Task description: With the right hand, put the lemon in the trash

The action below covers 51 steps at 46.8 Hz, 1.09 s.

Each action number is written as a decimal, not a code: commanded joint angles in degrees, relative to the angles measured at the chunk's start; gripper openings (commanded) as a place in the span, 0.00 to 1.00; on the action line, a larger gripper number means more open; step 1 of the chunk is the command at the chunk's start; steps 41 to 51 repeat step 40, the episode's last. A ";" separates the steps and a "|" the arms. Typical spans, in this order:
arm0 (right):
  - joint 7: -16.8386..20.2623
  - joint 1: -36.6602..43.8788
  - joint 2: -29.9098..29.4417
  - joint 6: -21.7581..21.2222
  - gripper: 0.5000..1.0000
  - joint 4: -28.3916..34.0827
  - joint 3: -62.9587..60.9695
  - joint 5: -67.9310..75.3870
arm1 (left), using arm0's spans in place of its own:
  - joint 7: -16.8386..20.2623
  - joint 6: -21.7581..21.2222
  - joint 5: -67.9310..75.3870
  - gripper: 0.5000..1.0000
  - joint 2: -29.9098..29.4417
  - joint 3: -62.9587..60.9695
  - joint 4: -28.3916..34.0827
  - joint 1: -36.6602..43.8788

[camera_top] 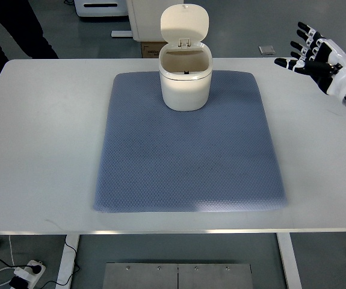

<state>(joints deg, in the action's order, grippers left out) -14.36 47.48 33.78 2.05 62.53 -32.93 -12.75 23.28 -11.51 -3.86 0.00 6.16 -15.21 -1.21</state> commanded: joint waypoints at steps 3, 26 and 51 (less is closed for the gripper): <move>0.47 -0.64 -0.64 -0.20 1.00 -2.41 -0.55 5.88 | 0.01 0.00 -0.01 1.00 0.00 0.00 0.00 0.07; 8.02 -0.64 -11.98 -7.49 1.00 -22.45 -5.12 17.49 | 0.01 0.09 -0.01 1.00 0.00 0.00 0.00 0.07; 8.20 -1.08 -12.60 -8.02 1.00 -22.72 -6.09 17.93 | 0.01 0.00 -0.01 1.00 0.00 0.00 0.00 -0.02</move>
